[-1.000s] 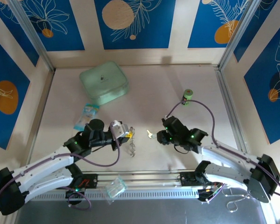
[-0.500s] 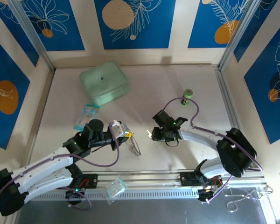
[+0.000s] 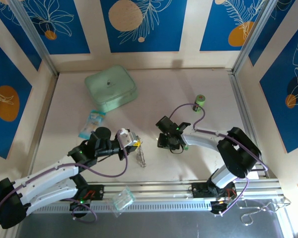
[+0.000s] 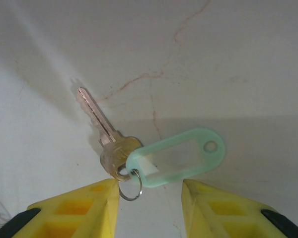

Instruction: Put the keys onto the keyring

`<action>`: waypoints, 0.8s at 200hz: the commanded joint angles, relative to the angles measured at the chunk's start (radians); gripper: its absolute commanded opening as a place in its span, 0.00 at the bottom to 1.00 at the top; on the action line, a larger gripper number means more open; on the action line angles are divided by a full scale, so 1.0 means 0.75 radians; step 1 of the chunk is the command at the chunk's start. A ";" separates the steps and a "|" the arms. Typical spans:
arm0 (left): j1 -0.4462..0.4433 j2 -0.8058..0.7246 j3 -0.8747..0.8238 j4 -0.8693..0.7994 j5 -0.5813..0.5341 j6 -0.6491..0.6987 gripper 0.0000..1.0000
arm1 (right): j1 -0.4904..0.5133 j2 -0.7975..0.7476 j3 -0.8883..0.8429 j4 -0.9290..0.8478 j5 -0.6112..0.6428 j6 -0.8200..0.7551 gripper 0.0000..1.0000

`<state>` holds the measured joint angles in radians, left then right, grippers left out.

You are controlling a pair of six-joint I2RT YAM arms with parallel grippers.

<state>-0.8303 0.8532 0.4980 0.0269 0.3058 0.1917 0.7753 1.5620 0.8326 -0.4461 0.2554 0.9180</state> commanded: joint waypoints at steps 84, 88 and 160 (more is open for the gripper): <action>0.002 -0.009 -0.007 0.058 0.030 0.030 0.00 | 0.038 0.073 0.082 -0.018 0.039 0.044 0.22; 0.001 -0.010 -0.007 0.058 0.030 0.029 0.00 | 0.038 0.075 0.083 -0.020 0.040 0.043 0.21; 0.002 -0.010 -0.007 0.060 0.030 0.032 0.00 | 0.040 0.066 0.096 -0.050 0.054 0.028 0.06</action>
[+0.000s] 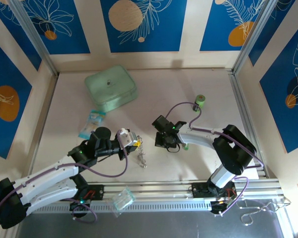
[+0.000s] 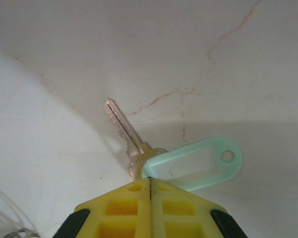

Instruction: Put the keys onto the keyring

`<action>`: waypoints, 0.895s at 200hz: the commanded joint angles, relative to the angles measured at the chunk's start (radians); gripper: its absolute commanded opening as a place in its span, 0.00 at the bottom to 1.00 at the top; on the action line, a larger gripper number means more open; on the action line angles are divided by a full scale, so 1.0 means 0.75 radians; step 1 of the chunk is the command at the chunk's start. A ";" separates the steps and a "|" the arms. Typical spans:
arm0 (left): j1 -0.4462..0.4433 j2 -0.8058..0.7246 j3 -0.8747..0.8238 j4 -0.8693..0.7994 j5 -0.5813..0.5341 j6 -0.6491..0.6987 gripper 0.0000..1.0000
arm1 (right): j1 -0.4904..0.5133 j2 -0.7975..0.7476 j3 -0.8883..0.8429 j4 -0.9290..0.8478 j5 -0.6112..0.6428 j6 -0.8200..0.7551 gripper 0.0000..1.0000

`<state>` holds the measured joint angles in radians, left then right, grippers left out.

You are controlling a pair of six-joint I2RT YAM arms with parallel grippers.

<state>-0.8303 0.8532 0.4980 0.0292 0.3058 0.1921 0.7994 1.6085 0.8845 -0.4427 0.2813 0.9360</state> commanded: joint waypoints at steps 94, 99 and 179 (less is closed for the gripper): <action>0.002 -0.010 -0.007 0.056 0.030 0.028 0.00 | 0.016 0.038 0.050 -0.068 0.004 -0.004 0.18; 0.002 -0.009 -0.007 0.056 0.030 0.029 0.00 | 0.016 0.036 0.050 -0.070 0.005 -0.001 0.18; 0.002 -0.010 -0.007 0.057 0.031 0.029 0.00 | 0.032 0.023 0.060 -0.103 0.026 -0.001 0.15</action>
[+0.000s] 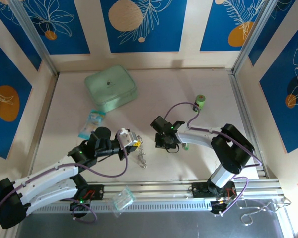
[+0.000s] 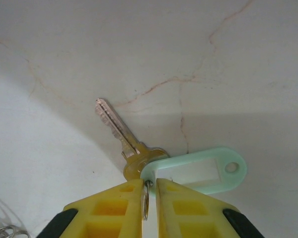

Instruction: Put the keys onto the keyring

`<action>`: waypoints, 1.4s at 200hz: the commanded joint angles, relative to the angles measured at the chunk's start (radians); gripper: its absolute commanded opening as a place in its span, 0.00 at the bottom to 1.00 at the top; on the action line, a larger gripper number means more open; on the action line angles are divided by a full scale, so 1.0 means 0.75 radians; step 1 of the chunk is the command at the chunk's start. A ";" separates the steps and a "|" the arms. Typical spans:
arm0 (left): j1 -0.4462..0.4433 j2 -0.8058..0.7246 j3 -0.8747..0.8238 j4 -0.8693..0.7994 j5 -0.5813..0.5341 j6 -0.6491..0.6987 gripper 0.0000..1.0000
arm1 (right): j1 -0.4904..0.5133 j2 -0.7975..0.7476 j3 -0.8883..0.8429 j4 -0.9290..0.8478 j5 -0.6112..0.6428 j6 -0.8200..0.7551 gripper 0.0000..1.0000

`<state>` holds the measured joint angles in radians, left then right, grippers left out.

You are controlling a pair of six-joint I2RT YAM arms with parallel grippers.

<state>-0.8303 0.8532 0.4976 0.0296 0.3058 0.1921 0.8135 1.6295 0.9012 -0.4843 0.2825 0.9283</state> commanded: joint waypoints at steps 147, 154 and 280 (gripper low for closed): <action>0.002 -0.007 -0.007 0.061 0.029 0.027 0.00 | 0.032 -0.017 0.053 -0.080 0.055 0.003 0.14; 0.002 -0.009 -0.007 0.061 0.027 0.026 0.00 | 0.032 -0.015 0.052 -0.080 0.051 0.002 0.14; 0.002 -0.013 -0.009 0.059 0.020 0.028 0.00 | 0.032 -0.027 0.043 -0.067 0.041 -0.024 0.00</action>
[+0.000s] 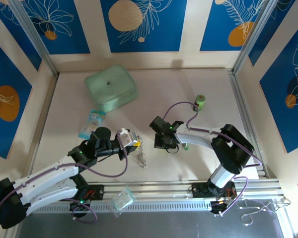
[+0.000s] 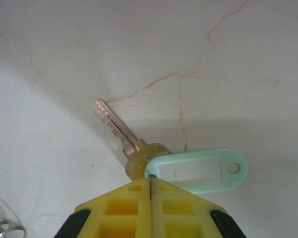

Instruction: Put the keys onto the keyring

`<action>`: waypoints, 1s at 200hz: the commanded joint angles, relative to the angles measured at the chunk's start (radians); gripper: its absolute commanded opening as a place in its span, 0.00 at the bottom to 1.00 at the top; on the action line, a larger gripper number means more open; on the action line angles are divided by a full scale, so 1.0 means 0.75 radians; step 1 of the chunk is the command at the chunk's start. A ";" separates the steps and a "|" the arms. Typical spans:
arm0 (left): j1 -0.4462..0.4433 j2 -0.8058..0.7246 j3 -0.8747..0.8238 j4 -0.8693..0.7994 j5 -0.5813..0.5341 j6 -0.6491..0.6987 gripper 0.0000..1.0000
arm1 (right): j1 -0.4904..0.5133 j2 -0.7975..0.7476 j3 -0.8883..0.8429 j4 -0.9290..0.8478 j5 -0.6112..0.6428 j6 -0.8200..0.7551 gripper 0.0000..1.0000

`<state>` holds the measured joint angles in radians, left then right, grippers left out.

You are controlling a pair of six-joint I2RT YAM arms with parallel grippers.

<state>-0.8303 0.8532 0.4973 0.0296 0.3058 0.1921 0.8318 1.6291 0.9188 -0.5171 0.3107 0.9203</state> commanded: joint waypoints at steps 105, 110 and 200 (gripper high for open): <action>0.001 0.006 -0.016 0.106 0.007 -0.012 0.00 | -0.021 -0.725 -0.310 0.314 -0.261 -0.853 0.00; 0.001 0.009 -0.015 0.108 0.011 -0.013 0.00 | -0.023 -0.751 -0.316 0.320 -0.312 -0.895 0.00; 0.001 0.022 -0.037 0.176 0.054 -0.014 0.00 | -0.023 -0.938 -0.312 0.319 -0.728 -1.186 0.00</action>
<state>-0.8303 0.8680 0.4717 0.0978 0.3107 0.1883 0.8150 0.9276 0.6670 -0.2672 -0.1318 0.0986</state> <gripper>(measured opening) 0.043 0.054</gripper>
